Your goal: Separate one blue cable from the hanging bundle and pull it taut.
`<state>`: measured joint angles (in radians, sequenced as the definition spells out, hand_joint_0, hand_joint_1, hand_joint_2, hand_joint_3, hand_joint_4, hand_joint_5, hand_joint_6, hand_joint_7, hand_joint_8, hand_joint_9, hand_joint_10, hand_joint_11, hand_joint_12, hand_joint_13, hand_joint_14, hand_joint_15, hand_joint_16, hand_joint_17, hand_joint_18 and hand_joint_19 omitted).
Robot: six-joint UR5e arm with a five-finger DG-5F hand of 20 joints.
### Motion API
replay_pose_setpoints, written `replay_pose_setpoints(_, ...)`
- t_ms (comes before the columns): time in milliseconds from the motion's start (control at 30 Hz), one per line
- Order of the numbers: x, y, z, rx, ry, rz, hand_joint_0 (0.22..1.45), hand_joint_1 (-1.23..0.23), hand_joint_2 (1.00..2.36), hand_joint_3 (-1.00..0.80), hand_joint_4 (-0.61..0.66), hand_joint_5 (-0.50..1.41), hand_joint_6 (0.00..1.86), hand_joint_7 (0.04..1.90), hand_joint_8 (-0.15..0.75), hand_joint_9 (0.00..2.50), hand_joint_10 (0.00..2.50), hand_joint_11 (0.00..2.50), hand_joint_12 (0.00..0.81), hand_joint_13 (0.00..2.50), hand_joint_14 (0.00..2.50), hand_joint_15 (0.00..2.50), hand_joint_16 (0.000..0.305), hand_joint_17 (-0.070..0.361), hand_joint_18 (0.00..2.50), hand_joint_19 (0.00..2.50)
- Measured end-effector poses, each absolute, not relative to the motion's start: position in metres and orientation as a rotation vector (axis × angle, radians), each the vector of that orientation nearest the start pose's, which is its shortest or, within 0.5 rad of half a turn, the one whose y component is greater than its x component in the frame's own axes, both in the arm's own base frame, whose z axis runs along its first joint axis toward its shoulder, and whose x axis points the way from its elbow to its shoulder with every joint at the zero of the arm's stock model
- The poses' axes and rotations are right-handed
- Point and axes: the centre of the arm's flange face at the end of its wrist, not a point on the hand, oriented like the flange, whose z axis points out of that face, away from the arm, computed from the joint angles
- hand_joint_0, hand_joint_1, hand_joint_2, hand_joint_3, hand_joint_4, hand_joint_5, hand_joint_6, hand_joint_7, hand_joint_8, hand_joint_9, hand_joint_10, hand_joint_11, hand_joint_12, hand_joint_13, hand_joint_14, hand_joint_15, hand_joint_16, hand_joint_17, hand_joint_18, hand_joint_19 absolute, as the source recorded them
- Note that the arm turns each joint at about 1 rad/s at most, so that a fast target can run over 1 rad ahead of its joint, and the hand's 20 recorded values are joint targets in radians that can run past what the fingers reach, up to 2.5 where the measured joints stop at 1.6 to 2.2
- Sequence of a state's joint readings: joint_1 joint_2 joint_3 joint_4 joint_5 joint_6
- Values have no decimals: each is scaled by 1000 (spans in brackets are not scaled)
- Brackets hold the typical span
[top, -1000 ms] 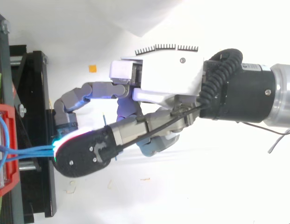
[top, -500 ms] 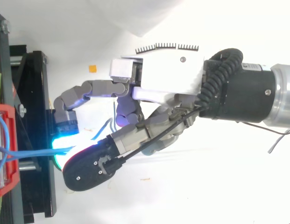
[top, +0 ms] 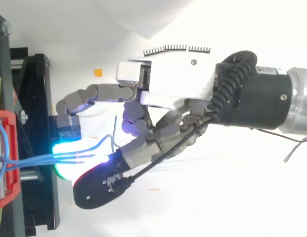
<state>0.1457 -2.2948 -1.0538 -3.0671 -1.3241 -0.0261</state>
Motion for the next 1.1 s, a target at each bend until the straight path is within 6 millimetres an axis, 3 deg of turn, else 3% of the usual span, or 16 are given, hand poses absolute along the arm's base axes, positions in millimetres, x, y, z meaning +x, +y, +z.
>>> replay_pose_setpoints(100, 763, -47, 289, 1312, 1255, 1032, 753, -943, 1019, -237, -48, 147, 507, 1354, 186, 2354, 1, 2457, 306, 1353, 1647, 1136, 44, 98, 1394, 1459)
replay_pose_setpoints(200, 763, -47, 289, 1312, 1255, 1031, 678, -946, 1002, -475, -12, 136, 541, 1266, 193, 2361, 2, 2474, 315, 1367, 1612, 1155, 45, 101, 1405, 1463)
replay_pose_setpoints(233, 763, -47, 289, 1312, 1255, 1032, 526, -860, 1000, -500, 19, 135, 550, 1260, 201, 2382, 4, 2467, 336, 1390, 1621, 1148, 51, 115, 1449, 1441)
replay_pose_setpoints(267, 763, -47, 289, 1312, 1254, 1032, 461, -774, 1000, -500, 47, 139, 546, 1280, 221, 2408, 8, 2437, 362, 1424, 1639, 1103, 59, 132, 1483, 1314)
replay_pose_setpoints(333, 763, -47, 289, 1312, 1254, 1032, 395, -652, 1000, -500, 66, 147, 531, 1322, 237, 2434, 11, 2413, 400, 1481, 1634, 1068, 69, 155, 1497, 1070)
replay_pose_setpoints(400, 763, -47, 289, 1312, 1255, 1031, 389, -610, 1000, -500, 69, 148, 530, 1320, 239, 2438, 11, 2411, 393, 1482, 1631, 1060, 69, 156, 1493, 1033)
replay_pose_setpoints(500, 763, -47, 288, 1312, 1255, 1030, 409, -540, 1000, -500, 54, 150, 525, 1299, 208, 2440, 12, 2373, 380, 1470, 1637, 1035, 65, 146, 1476, 1073)
replay_pose_setpoints(533, 763, -47, 288, 1313, 1255, 1030, 456, -452, 1000, -500, 38, 149, 521, 1310, 194, 2424, 10, 2407, 350, 1435, 1620, 1083, 57, 129, 1449, 1243)
replay_pose_setpoints(600, 763, -47, 289, 1313, 1255, 1030, 506, -450, 1000, -500, 16, 147, 516, 1311, 176, 2407, 8, 2420, 323, 1401, 1591, 1132, 49, 110, 1438, 1432)
replay_pose_setpoints(667, 763, -47, 288, 1313, 1255, 1030, 593, -493, 1000, -500, -10, 143, 516, 1297, 159, 2394, 3, 2473, 299, 1380, 1549, 1187, 41, 91, 1390, 1495)
replay_pose_setpoints(833, 763, -47, 288, 1313, 1255, 1030, 742, -667, 1000, -500, -13, 149, 501, 1330, 166, 2412, 1, 2500, 293, 1393, 1540, 1200, 41, 92, 1407, 1475)
replay_pose_setpoints(1100, 763, -47, 288, 1313, 1255, 1030, 798, -758, 1007, -425, -27, 150, 501, 1335, 186, 2419, 4, 2500, 303, 1382, 1663, 1121, 42, 94, 1401, 1506)
